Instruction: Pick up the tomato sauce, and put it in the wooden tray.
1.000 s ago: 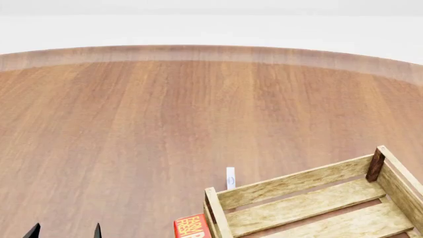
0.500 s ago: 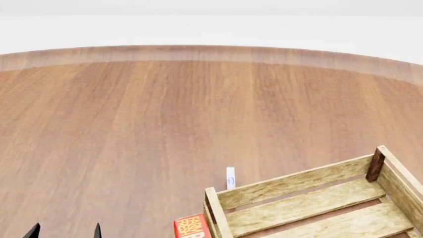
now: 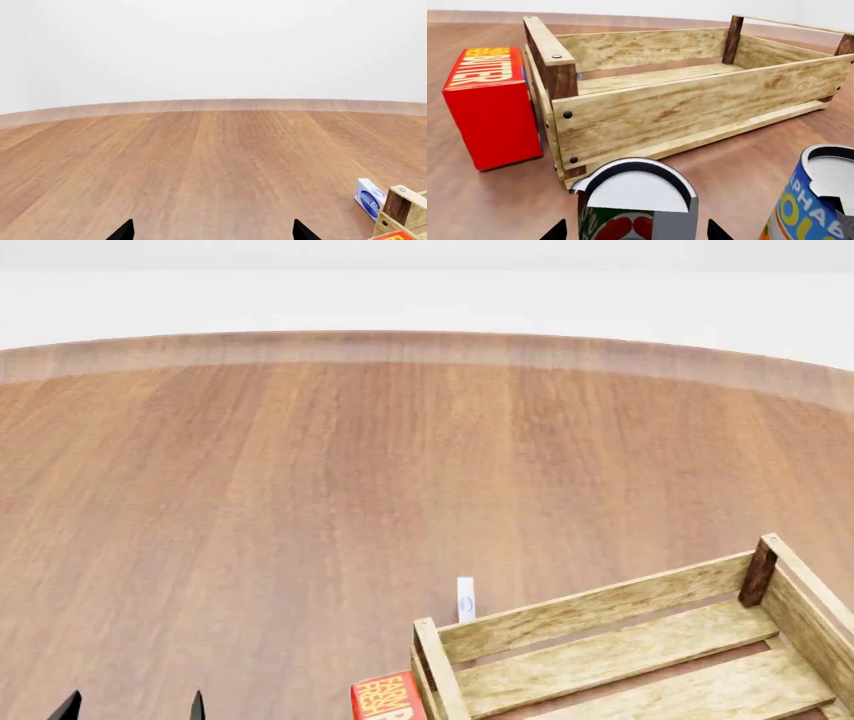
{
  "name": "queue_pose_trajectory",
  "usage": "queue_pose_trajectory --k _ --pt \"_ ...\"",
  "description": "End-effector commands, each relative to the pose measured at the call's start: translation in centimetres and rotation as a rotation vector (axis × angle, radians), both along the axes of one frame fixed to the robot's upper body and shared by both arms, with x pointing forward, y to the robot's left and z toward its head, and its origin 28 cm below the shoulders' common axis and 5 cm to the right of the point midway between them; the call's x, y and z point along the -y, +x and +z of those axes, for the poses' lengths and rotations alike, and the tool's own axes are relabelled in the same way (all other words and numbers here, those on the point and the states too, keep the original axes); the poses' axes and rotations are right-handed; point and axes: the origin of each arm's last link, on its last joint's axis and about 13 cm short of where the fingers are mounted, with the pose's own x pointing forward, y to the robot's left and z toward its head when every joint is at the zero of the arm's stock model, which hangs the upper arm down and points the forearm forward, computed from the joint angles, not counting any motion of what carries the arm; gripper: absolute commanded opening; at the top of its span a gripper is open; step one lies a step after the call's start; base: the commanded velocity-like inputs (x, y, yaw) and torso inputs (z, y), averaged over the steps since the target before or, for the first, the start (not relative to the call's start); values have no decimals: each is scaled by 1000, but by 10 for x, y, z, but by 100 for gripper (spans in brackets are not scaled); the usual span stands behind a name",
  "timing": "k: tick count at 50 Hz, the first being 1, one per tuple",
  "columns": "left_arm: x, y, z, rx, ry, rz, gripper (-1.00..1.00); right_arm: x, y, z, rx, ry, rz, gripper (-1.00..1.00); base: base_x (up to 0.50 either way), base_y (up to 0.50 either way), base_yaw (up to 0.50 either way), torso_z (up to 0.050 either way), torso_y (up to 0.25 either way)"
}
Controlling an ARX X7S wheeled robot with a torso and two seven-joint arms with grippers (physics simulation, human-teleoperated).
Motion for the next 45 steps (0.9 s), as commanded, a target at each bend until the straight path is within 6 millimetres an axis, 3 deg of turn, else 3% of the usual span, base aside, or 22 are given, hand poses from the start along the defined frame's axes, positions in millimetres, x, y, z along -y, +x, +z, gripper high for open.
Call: queue_pose_trajectory --k 1,12,13,33,45 --pt "0 0 0 0 0 0 100 0 2 -1 -5 -6 0 100 0 0 0 0 0" --pt "0 1 0 0 0 0 100 0 2 -2 -3 -5 5 100 0 0 0 0 0" --pt "0 0 0 0 0 0 100 0 2 -2 -5 -5 2 -100 0 0 0 0 0" --pt "0 1 0 1 1 0 100 -1 0 -1 4 -8 10 -100 1 0 0 0 0" --pt "0 0 0 1 2 0 100 -2 -7 16 131 -37 20 -100 0 0 0 0 0"
